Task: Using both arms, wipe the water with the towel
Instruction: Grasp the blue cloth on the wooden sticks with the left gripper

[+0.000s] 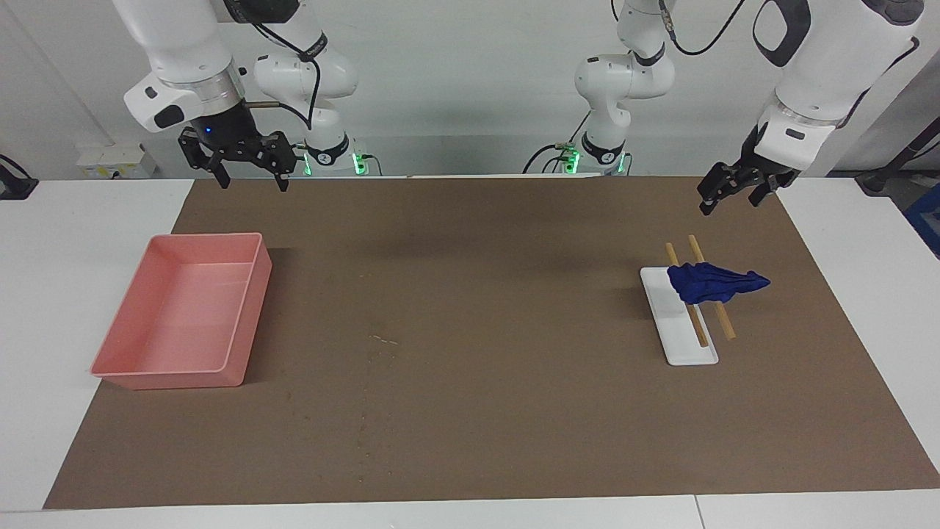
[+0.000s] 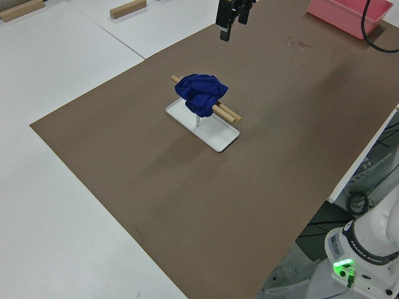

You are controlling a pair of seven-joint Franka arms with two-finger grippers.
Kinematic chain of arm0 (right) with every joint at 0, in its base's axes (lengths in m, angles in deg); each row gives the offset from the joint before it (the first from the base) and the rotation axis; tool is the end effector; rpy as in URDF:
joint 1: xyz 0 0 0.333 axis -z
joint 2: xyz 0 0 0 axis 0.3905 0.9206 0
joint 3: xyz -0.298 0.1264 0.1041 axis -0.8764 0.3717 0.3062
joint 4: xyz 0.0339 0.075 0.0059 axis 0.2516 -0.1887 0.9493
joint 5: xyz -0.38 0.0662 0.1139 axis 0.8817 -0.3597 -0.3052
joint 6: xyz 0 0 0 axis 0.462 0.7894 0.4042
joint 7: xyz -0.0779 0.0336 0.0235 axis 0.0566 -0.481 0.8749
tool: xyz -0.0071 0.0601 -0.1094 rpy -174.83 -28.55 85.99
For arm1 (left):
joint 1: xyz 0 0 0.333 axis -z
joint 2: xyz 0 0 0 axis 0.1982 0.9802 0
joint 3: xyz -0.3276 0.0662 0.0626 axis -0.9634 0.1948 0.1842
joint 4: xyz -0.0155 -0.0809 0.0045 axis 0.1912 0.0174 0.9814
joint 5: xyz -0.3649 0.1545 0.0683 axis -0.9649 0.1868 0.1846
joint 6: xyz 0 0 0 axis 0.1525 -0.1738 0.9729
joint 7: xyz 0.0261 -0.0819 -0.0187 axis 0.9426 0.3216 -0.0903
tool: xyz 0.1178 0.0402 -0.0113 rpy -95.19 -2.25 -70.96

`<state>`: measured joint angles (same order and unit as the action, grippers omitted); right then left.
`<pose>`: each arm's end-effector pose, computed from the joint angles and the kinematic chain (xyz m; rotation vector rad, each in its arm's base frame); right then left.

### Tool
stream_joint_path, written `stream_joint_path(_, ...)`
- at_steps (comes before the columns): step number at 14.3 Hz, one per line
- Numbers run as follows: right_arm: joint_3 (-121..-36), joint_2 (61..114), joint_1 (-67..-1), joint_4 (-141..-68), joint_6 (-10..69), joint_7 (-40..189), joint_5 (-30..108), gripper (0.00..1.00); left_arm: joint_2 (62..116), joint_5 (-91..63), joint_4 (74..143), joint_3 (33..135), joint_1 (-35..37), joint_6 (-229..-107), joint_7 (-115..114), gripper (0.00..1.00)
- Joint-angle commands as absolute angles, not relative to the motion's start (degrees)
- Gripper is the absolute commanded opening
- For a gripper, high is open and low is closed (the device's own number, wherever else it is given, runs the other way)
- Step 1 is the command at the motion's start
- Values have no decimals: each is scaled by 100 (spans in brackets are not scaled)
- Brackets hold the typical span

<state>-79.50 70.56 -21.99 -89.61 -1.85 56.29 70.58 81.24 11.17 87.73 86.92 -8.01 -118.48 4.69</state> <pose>0.5445 0.0477 0.6490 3.1128 -0.1243 -0.0393 0.5706 -0.0336 0.6250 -3.1337 -0.1795 0.0426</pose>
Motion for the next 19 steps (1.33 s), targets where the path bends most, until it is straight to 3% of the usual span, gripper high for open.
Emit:
stream_joint_path(1,-7952,6971,-2158,-9058,-160,5743,6990,100,8070,1033,8778,8703,-826,-11815,537,100)
stream_joint_path(10,-7969,6936,-2105,-9111,-195,5770,6770,100,7974,1120,8882,8703,-844,-11797,55,100)
stream_joint_path(12,-7978,6936,-2096,-9111,-187,5735,6778,100,7947,1120,8927,8712,-1141,-11867,-671,100)
stream_joint_path(13,-7978,6936,-2105,-9128,-161,5726,6805,100,7878,1120,9145,8712,-1256,-12146,-1146,100)
stream_joint_path(16,-7969,6927,-2158,-9154,-64,5744,6989,100,7202,1286,10759,8738,-1371,-13716,-1379,100)
stream_joint_path(19,-7969,6892,-2158,-9207,-72,5752,6989,100,7226,1305,11212,8729,-1714,-14599,-1133,100)
